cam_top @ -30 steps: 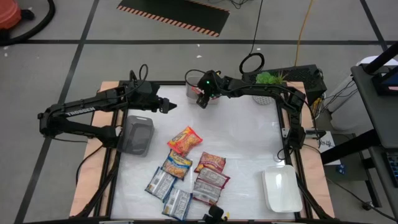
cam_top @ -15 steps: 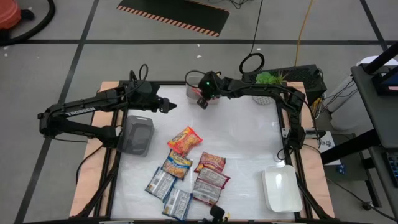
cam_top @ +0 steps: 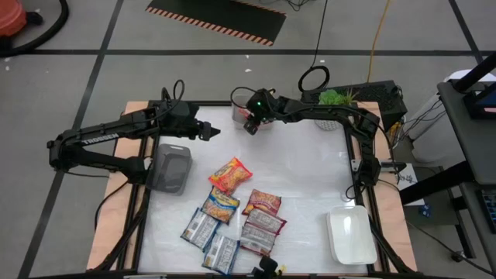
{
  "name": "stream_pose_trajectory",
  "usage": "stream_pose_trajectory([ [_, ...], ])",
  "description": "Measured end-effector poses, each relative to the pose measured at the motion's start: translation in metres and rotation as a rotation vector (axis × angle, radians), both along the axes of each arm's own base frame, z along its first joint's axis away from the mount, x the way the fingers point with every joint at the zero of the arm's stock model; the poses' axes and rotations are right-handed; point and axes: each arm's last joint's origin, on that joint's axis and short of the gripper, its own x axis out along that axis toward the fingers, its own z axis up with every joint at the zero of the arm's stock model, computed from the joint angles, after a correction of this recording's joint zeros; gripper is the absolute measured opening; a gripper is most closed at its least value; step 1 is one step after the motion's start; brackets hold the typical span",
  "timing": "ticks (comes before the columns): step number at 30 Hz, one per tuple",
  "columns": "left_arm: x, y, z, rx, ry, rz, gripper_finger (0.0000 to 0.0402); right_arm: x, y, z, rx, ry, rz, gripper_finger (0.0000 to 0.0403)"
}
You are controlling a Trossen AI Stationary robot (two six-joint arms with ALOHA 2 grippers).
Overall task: Sort Maruchan noodles
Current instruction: Put the right orange noodle pack into the gray bin
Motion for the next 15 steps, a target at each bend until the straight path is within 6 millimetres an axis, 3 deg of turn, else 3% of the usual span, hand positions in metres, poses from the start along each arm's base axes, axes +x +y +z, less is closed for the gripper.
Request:
stream_pose_trajectory([
  [6, 0.0001, -0.0001, 0.0001, 0.000, -0.001, -0.001, 0.0280, 0.0023, -0.0007, -0.0076, -0.011, 0.019, 0.030, 0.0168],
  [15, 0.0002, -0.0003, 0.0001, -0.004, -0.002, -0.006, 0.0280, 0.0033, -0.0020, -0.0060, -0.070, 0.028, 0.057, 0.0078],
])
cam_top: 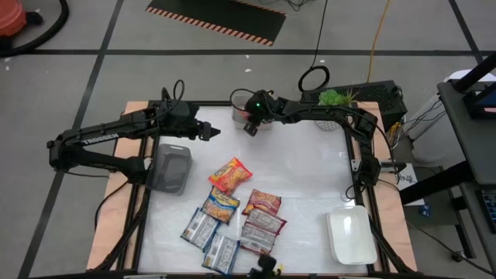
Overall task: Sort Maruchan noodles
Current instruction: Put the right orange noodle pack into the gray bin
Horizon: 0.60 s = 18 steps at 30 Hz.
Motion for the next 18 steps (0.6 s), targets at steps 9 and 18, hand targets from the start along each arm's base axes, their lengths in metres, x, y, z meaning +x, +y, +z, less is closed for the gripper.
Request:
stream_pose_trajectory([
  [9, 0.0002, -0.0005, 0.0001, -0.005, -0.002, -0.002, 0.0280, -0.0016, -0.0001, -0.0024, -0.041, 0.036, 0.004, 0.0024],
  [18, 0.0002, -0.0006, 0.0001, -0.011, -0.004, 0.002, 0.0280, 0.0042, 0.0057, -0.0056, -0.045, 0.023, 0.015, 0.0158],
])
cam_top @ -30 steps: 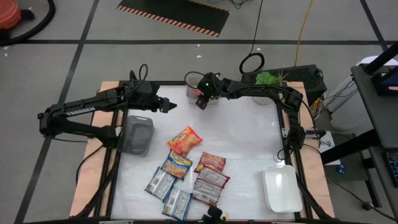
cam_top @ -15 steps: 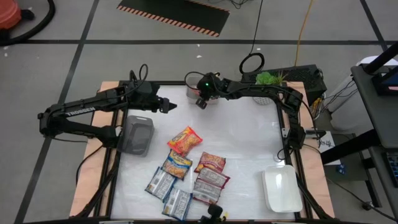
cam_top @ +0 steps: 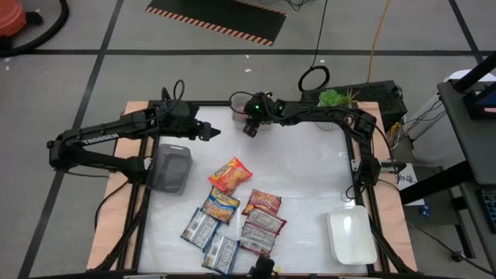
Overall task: Sort Maruchan noodles
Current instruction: Put the right orange noodle pack into the gray bin
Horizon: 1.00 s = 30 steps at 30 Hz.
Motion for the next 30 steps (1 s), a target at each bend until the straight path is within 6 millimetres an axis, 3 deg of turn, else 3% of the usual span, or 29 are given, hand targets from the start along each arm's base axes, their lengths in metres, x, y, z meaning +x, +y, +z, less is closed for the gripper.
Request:
stream_pose_trajectory([
  [6, 0.000, 0.000, 0.000, -0.003, -0.001, 0.002, 0.0280, 0.007, 0.004, -0.020, -0.079, 0.082, -0.041, 0.0240],
  [11, 0.000, 0.000, 0.000, -0.007, -0.002, 0.002, 0.0280, 0.010, 0.009, -0.019, -0.162, 0.118, -0.023, 0.0257],
  [19, 0.000, 0.000, 0.000, -0.007, -0.002, 0.001, 0.0280, 0.008, 0.010, -0.021, -0.150, 0.145, -0.023, 0.0221],
  [30, 0.000, 0.000, 0.000, -0.002, 0.000, 0.001, 0.0280, 0.004, 0.010, -0.025, -0.173, 0.223, -0.034, 0.0120],
])
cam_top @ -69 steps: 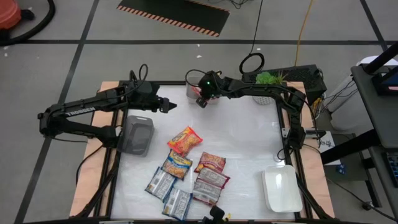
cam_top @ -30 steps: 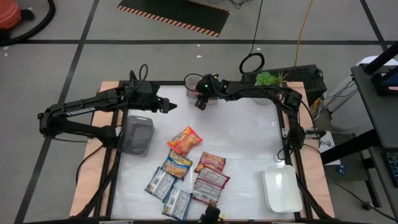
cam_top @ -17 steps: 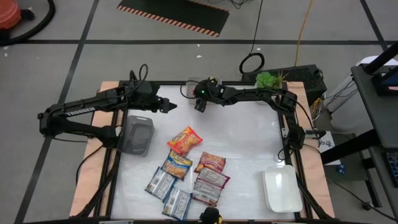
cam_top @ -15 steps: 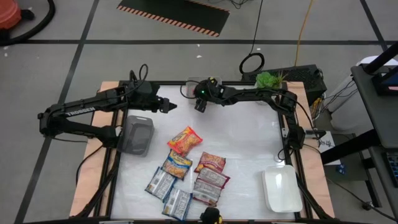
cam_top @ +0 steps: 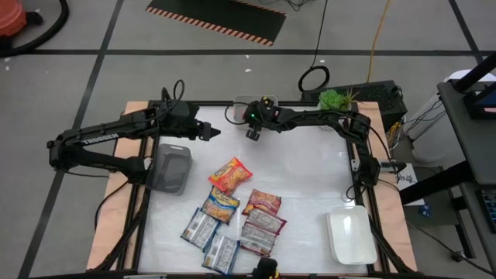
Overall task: Sort Maruchan noodles
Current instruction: Put the right orange noodle pack into the gray bin
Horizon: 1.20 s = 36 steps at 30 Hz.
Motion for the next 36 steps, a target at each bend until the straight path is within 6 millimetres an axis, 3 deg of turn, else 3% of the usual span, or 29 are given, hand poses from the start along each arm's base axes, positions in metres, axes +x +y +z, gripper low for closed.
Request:
stream_pose_trajectory([
  [8, 0.000, 0.000, 0.000, -0.003, -0.001, 0.003, 0.0280, -0.001, 0.001, 0.004, -0.003, -0.003, 0.002, 0.0067],
  [18, 0.000, 0.000, 0.000, 0.014, 0.000, 0.003, 0.0280, -0.011, 0.001, 0.045, -0.012, -0.112, -0.041, 0.0054],
  [24, 0.000, 0.001, 0.001, 0.028, 0.000, -0.001, 0.0280, -0.021, -0.009, 0.051, 0.068, -0.194, -0.172, 0.0030],
  [28, 0.000, 0.001, 0.001, 0.041, 0.004, -0.006, 0.0280, -0.026, -0.015, 0.050, 0.185, -0.232, -0.156, 0.0016],
  [32, 0.000, 0.001, 0.001, 0.054, 0.007, -0.015, 0.0280, -0.026, -0.016, 0.049, 0.293, -0.260, -0.048, 0.0027],
  [36, 0.000, 0.001, 0.001, 0.072, 0.013, -0.029, 0.0280, -0.024, -0.015, 0.048, 0.281, -0.228, 0.075, 0.0077],
])
